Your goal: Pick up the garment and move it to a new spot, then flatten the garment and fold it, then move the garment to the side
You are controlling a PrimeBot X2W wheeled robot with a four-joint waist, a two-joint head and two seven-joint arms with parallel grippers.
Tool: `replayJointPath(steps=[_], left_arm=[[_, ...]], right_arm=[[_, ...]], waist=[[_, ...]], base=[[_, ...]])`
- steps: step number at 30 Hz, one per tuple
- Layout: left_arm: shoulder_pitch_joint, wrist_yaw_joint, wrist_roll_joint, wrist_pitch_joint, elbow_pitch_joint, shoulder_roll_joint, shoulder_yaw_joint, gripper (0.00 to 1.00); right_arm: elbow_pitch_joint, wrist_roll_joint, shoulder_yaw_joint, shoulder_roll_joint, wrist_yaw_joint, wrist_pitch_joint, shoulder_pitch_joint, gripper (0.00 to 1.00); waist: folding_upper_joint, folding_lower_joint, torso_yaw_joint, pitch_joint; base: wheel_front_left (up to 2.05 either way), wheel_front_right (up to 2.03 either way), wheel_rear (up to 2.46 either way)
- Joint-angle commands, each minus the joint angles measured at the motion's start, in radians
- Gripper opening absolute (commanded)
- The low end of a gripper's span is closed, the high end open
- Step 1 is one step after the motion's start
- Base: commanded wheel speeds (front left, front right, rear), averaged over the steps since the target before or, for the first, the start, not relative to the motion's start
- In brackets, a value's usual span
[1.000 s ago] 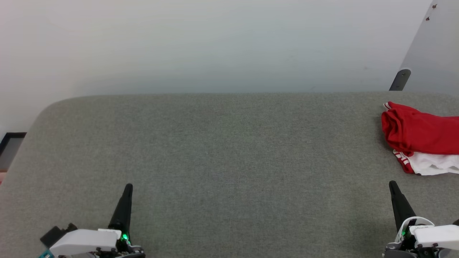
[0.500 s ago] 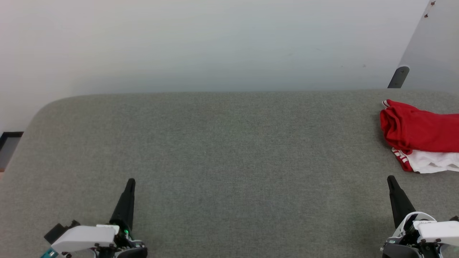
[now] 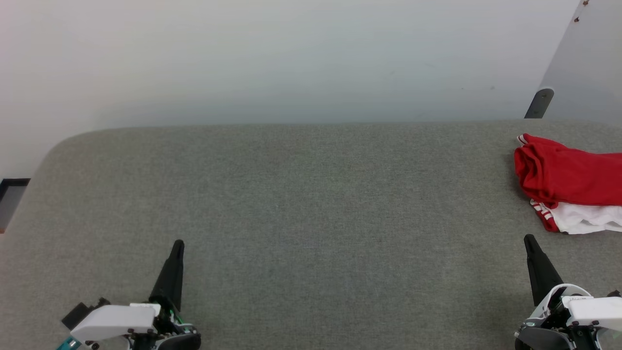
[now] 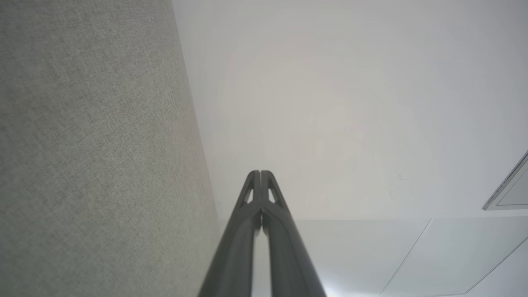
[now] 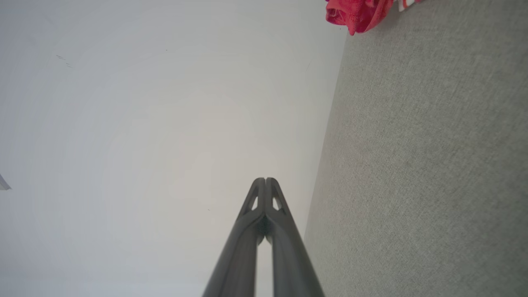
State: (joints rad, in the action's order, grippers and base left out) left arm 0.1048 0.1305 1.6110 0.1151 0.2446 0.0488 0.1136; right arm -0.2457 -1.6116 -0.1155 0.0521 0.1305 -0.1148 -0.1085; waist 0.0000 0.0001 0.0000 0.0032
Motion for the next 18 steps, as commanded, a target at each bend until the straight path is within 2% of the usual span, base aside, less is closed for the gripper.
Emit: replayJointPath(steps=[1,18], left_arm=[[0.009,0.000,0.003,0.002,0.001,0.000,0.003,0.00],[0.009,0.000,0.003,0.002,0.001,0.000,0.003,0.00]], right_arm=[[0.000,-0.002,0.002,-0.004,0.001,-0.003,-0.003,0.00],[0.000,-0.002,0.003,-0.004,0.001,-0.003,-0.003,0.00]], waist=[[0.0000,-0.0001,0.000,0.000],[0.0000,-0.0001,0.000,0.000]], base=[[0.00,0.00,0.00],[0.00,0.00,0.00]])
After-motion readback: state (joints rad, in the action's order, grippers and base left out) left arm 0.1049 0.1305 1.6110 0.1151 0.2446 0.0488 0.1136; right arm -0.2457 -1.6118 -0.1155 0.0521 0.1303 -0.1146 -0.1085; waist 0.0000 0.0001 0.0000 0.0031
